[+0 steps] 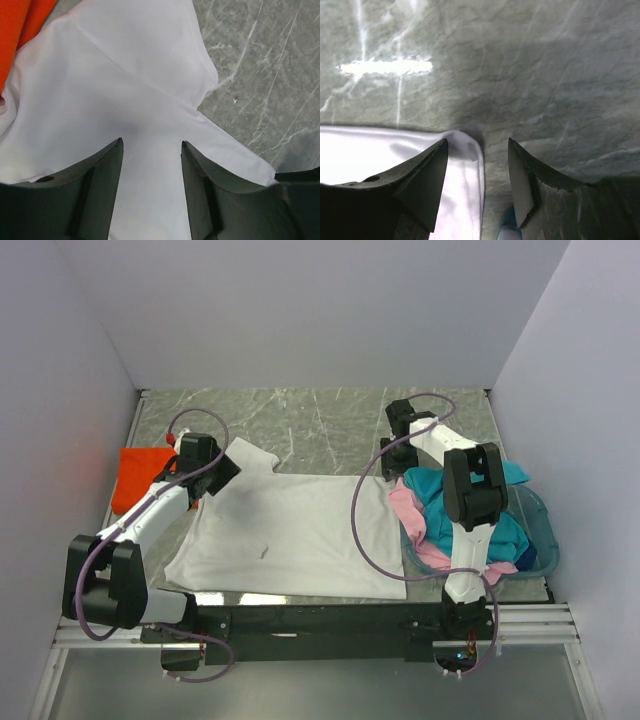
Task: Fold and stack the t-shirts
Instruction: Fold the tshirt
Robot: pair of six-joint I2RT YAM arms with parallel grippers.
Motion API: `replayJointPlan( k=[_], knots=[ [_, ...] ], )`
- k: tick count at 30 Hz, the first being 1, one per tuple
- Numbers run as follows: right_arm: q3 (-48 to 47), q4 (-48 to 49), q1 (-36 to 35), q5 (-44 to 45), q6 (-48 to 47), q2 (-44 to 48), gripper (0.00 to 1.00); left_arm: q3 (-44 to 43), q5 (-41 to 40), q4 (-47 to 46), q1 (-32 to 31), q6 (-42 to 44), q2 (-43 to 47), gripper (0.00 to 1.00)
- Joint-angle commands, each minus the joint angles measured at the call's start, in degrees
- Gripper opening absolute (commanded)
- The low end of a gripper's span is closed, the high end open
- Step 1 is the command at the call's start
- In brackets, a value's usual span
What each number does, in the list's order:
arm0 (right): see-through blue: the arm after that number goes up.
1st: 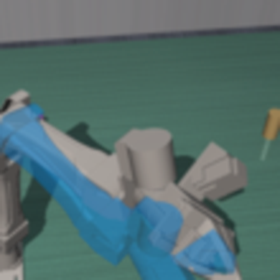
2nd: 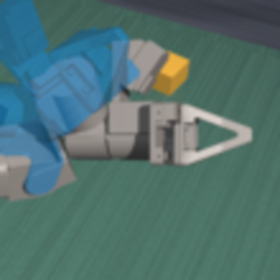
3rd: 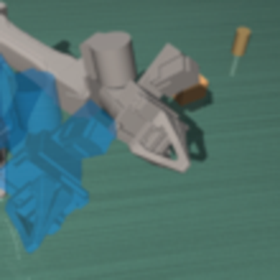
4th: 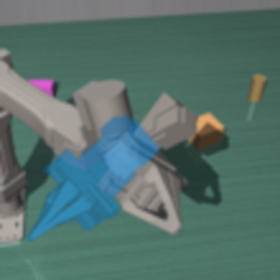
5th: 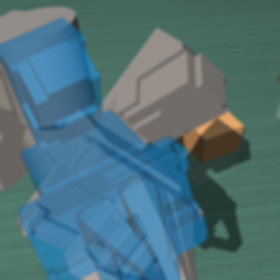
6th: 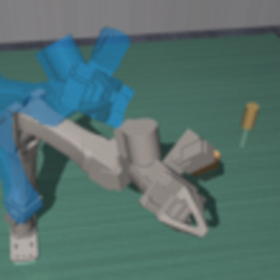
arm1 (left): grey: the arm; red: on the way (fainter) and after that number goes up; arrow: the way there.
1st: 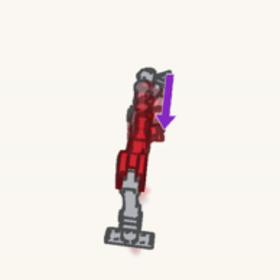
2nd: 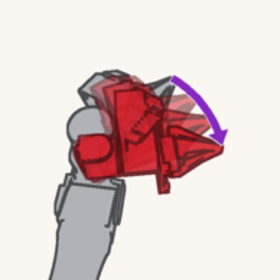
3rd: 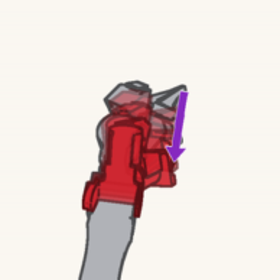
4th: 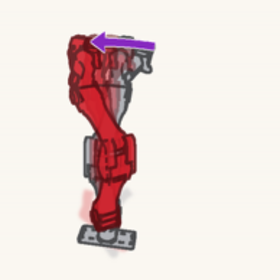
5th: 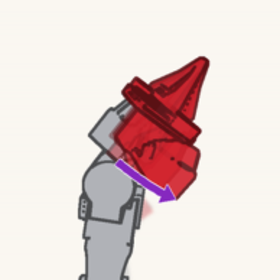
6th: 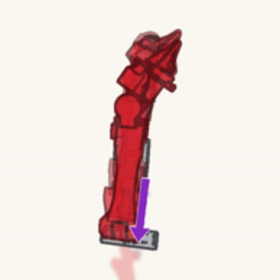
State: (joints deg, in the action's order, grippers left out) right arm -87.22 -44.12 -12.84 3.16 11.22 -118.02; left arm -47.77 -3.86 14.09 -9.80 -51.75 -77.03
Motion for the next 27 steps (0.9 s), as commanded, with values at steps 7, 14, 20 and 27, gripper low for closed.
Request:
replayJointPlan(
  k=[7, 14, 20, 27],
  knots=[
    [2.23, 2.10, 0.36, -2.98, -0.85, 2.62, 0.52, 0.49, 0.78, -1.70, -0.39, 0.42, 2.15, 0.56],
    [2.23, 3.42, 0.36, -2.98, -0.68, 2.18, 0.43, -4.07, -1.15, 0.93, -0.48, 4.37, -1.18, 0.56],
    [2.32, 4.30, 0.45, -2.98, -0.77, 2.26, 0.42, -7.59, -1.77, 1.47, -0.66, 7.27, -4.44, 0.56],
    [2.58, 4.74, 0.36, -4.56, -1.03, 2.53, 0.30, -15.41, -3.43, 2.35, -0.66, 11.83, -13.13, 0.56]
  ],
)
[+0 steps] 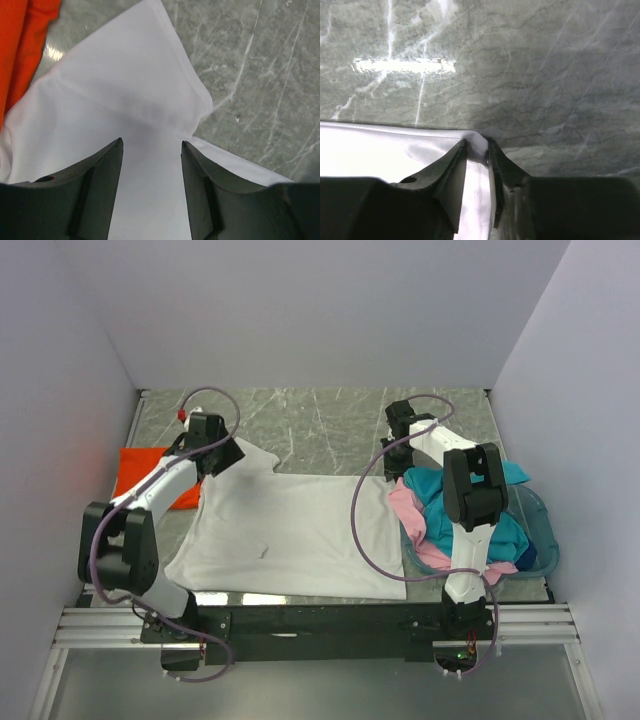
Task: Fold and stack the t-shirts
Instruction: Fold the tshirt
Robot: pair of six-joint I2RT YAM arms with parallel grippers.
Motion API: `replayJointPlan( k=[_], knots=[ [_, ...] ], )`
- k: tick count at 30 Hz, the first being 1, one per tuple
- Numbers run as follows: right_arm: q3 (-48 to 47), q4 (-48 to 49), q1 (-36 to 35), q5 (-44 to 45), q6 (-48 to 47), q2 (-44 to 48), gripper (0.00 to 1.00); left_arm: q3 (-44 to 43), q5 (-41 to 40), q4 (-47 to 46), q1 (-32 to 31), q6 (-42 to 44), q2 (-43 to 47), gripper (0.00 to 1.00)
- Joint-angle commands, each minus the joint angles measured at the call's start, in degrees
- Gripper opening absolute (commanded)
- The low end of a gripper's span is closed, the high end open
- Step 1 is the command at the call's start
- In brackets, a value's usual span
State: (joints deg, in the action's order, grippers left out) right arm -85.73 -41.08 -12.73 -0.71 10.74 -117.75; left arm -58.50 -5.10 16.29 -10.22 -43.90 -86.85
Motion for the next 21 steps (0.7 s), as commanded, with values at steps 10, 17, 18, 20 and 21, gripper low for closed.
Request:
replayJointPlan(
  k=[10, 17, 18, 20, 21],
  knots=[
    [2.24, 1.27, 0.08, -1.22, -0.55, 4.02, 0.00, -23.65, -7.46, 2.25, 0.20, 10.94, -18.96, 0.52],
    [2.94, 1.09, -0.28, -1.05, -0.81, 5.08, 0.00, -33.16, -9.22, 5.49, 0.55, 12.87, -28.89, 0.40],
    [2.94, 1.09, -0.19, -1.13, -0.72, 5.17, 0.00, -33.87, -9.48, 5.59, 0.55, 13.14, -29.51, 0.39],
    [2.94, 1.00, -0.36, -1.14, -0.81, 4.99, 0.00, -35.27, -10.27, 5.24, 0.64, 13.66, -31.44, 0.39],
    [2.94, 0.91, -0.28, -1.22, -0.72, 4.99, 0.00, -36.15, -10.45, 6.72, 0.73, 14.01, -32.32, 0.39]
  ],
)
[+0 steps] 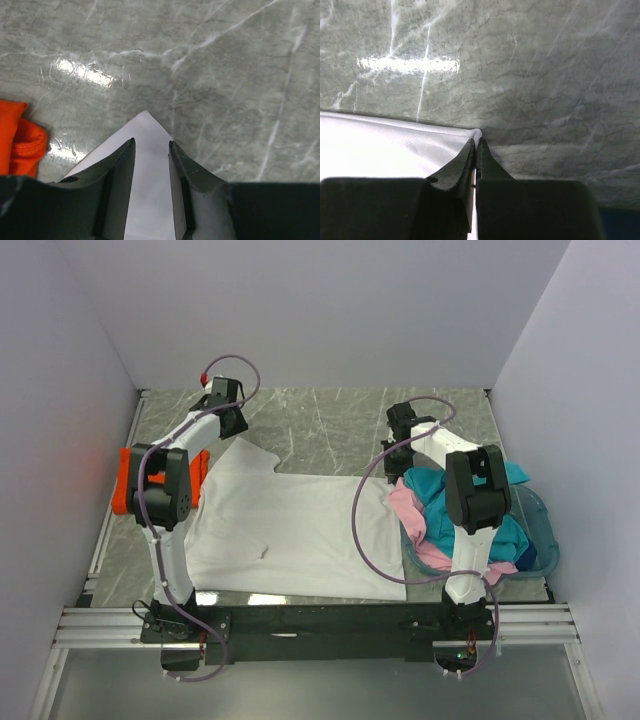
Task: Fold and stack the t-shirts
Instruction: Fold the tshirt
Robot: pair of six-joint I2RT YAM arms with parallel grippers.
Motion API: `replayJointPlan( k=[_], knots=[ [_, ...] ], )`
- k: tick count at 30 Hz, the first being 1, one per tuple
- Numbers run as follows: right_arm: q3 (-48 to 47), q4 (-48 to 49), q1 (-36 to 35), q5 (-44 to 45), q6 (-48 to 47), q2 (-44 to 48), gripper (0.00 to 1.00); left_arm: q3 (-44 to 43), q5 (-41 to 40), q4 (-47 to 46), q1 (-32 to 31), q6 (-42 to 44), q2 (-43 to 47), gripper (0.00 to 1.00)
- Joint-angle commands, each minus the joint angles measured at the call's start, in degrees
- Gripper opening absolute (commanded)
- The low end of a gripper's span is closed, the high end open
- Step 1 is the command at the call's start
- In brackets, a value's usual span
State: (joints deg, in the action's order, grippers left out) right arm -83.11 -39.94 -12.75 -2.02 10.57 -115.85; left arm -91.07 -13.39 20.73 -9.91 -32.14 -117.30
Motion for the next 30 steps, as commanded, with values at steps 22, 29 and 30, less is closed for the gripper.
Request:
replayJointPlan(
  k=[22, 29, 30],
  knots=[
    [-0.74, -0.66, -1.13, -1.14, -0.55, 1.68, 0.00, -10.10, 1.26, 3.61, 1.12, 3.84, -11.11, 0.40],
    [-0.91, -0.75, -1.22, -1.41, -0.64, 1.77, 0.00, -12.38, 0.73, 4.32, 1.12, 4.46, -13.75, 0.39],
    [-0.83, -0.75, -1.22, -1.41, -0.64, 1.77, 0.00, -12.55, 0.73, 4.32, 1.12, 4.63, -13.92, 0.38]
  ],
)
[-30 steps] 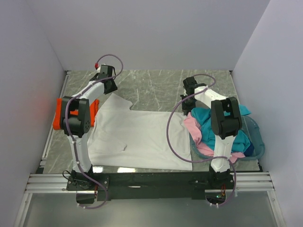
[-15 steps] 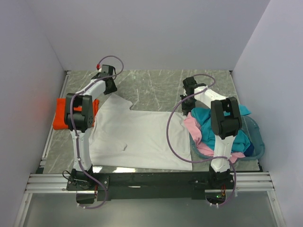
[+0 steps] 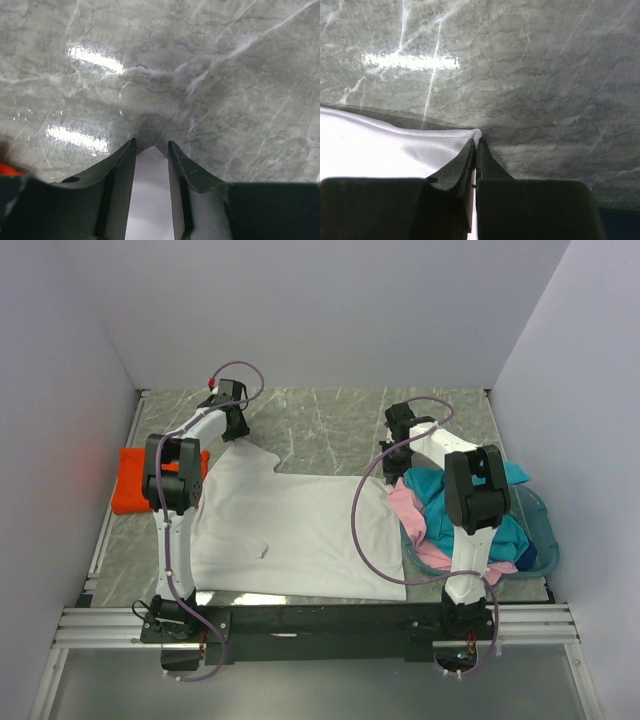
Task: Fold and stack the t-shirts
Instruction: Fold the tshirt
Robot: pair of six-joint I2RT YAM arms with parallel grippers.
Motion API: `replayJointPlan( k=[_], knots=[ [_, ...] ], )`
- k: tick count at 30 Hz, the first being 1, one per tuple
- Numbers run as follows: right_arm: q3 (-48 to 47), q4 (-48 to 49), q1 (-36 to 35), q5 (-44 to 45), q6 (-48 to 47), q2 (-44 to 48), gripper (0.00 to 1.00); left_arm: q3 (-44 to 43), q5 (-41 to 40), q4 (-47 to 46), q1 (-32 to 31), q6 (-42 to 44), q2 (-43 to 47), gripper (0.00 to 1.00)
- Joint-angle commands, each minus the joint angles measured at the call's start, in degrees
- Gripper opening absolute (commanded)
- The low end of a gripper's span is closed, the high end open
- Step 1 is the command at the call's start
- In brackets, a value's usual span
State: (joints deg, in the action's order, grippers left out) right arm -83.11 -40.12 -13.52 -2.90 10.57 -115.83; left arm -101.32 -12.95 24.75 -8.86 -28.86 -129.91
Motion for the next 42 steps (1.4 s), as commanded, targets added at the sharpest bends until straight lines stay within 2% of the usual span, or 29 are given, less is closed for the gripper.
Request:
replayJointPlan(
  k=[1, 4, 7, 11, 20, 32, 36, 42],
  knots=[
    [-0.82, -0.57, -0.46, -0.53, -0.72, 1.66, 0.00, -2.31, 0.38, 0.38, 0.07, 1.35, -1.49, 0.38],
    [-0.82, -0.58, -0.54, -0.62, -0.64, 1.84, 0.00, -1.52, 0.99, 0.38, -0.10, 1.35, -1.75, 0.33],
    [-0.82, -0.75, -0.63, -0.62, -0.55, 1.92, 0.00, -0.20, 1.26, 0.03, -0.01, 1.18, -1.40, 0.23],
    [-1.88, -1.89, -0.63, -0.71, -0.02, 2.10, 0.00, 0.94, 2.66, 0.21, -0.01, 1.00, -0.96, 0.00],
    [-7.75, -5.05, -0.54, 2.63, 1.30, 1.23, 0.00, -0.46, 6.97, -2.07, -0.01, -0.14, 0.97, 0.00],
    [-21.21, -10.06, -0.46, 7.99, 1.65, -4.75, 0.00, -9.34, 16.37, -6.73, 2.62, -1.28, 1.32, 0.00],
    [-22.27, -10.24, -0.37, 8.61, 1.39, -4.41, 0.00, -5.75, 21.64, -11.64, 4.11, -1.81, 4.30, 0.00],
    [-16.74, -6.56, -0.37, 6.86, 2.35, 1.39, 0.00, 4.10, 24.55, -15.17, 5.26, 0.29, 12.91, 0.00]
  ],
)
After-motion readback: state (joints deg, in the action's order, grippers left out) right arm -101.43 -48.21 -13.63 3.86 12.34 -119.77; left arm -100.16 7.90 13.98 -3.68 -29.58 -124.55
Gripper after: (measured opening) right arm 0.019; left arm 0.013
